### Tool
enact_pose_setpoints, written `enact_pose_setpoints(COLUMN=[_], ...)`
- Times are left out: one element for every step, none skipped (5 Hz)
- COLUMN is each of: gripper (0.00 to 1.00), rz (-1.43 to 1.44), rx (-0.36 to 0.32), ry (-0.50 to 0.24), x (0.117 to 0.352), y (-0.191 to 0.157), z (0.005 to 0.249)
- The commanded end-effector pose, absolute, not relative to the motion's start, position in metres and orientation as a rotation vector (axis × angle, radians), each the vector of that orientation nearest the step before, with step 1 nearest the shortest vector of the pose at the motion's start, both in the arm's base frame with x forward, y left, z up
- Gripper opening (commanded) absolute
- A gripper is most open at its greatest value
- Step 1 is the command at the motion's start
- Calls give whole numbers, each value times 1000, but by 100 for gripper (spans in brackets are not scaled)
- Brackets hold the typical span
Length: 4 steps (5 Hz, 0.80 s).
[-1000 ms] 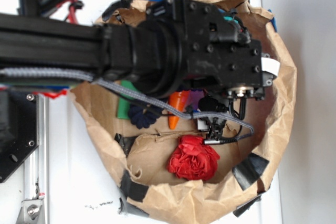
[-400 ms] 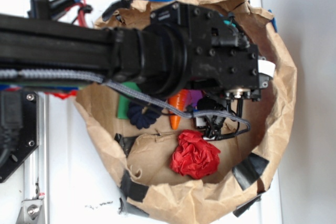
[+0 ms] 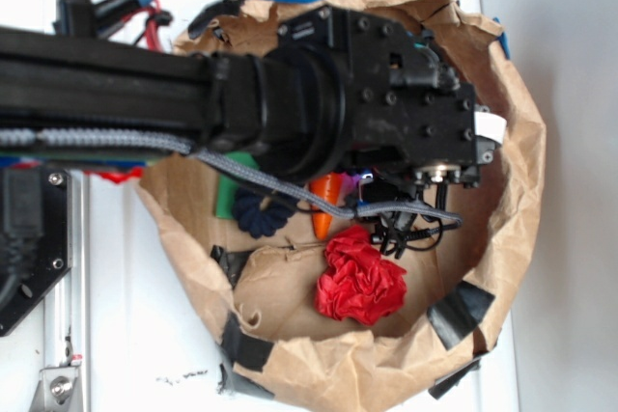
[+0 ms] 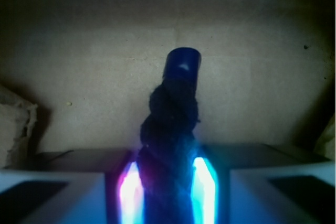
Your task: Grab the blue rope.
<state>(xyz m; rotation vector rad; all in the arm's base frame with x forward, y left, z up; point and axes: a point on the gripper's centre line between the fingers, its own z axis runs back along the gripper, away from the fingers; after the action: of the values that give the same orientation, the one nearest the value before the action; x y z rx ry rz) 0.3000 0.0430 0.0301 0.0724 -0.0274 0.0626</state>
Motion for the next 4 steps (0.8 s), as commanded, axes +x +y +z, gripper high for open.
enact_pose_setpoints(gripper=[0,0,0,0], rz=[56,80,47,43], rx=[71,-19,-91,-71], ry=[-68,-59,34,-10], x=[305,295,285,285], y=[44,33,35,42], z=[44,86,124,138])
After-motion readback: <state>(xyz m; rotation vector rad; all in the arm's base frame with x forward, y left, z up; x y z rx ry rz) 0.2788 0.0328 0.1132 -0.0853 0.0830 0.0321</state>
